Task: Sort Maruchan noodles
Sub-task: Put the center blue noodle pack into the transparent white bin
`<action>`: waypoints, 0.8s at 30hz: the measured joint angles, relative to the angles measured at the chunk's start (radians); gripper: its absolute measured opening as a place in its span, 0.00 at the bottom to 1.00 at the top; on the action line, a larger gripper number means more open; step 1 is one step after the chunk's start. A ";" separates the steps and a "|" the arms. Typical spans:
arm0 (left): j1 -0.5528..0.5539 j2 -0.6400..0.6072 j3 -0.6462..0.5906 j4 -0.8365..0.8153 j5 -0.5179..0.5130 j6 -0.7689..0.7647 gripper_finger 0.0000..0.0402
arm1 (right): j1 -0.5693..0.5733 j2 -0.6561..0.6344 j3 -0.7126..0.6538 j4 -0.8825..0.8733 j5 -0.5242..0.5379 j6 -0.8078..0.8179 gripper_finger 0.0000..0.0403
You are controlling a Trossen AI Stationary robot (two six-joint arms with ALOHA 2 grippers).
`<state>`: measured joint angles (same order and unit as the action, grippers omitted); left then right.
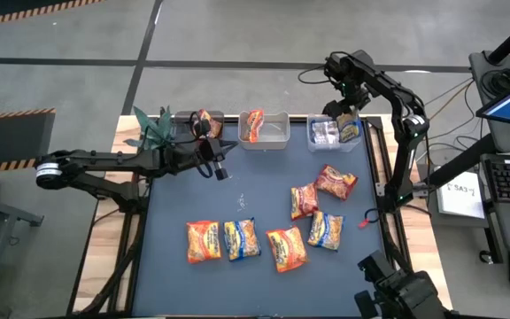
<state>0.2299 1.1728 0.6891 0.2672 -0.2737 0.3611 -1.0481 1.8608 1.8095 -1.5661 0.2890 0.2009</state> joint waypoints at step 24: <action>0.000 0.000 0.000 -0.002 0.000 0.000 0.00 | 0.017 -0.096 0.123 0.079 0.002 0.005 0.38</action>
<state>0.2298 1.1728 0.6891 0.2653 -0.2733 0.3611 -1.0310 1.7650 1.9326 -1.4876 0.2913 0.2062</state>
